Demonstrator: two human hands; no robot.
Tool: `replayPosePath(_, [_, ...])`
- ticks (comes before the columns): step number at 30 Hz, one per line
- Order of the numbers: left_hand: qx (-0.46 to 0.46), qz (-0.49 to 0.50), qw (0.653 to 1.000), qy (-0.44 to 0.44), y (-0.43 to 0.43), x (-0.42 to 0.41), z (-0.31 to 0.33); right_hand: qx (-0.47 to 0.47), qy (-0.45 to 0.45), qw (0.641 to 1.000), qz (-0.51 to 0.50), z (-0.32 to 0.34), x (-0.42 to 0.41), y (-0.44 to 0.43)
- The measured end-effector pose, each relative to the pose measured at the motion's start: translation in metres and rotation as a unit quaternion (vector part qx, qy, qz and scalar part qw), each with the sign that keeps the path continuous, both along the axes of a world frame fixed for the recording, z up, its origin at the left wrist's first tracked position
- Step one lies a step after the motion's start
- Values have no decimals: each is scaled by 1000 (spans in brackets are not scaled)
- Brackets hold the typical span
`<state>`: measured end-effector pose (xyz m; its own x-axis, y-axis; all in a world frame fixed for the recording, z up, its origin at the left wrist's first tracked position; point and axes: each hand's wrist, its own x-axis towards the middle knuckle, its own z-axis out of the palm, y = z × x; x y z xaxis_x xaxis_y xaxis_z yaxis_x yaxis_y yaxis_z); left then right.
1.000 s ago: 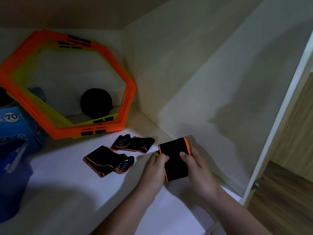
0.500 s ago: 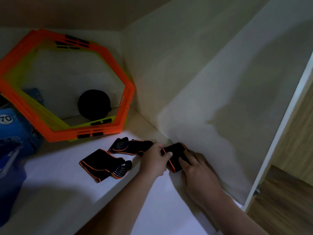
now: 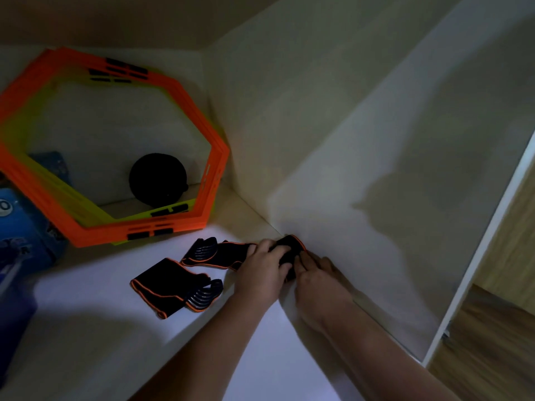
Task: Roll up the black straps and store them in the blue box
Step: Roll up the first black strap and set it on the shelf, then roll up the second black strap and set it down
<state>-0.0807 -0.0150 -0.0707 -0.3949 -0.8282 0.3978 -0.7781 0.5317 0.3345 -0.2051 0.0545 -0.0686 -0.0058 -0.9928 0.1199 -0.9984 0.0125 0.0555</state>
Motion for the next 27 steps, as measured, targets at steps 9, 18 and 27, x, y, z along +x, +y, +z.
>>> replayPosePath(9, [-52, -33, 998, 32, 10, 19, 4, -77, -81, 994, 4, 0, -8, 16])
replayPosePath(18, [-71, 20, 997, 18, 14, 93, 38, -161, -86, 980, 76, 36, 27, -15])
replayPosePath(27, [107, -15, 994, 9, 27, 180, 20, -66, -122, 969, 204, 28, 111, -84])
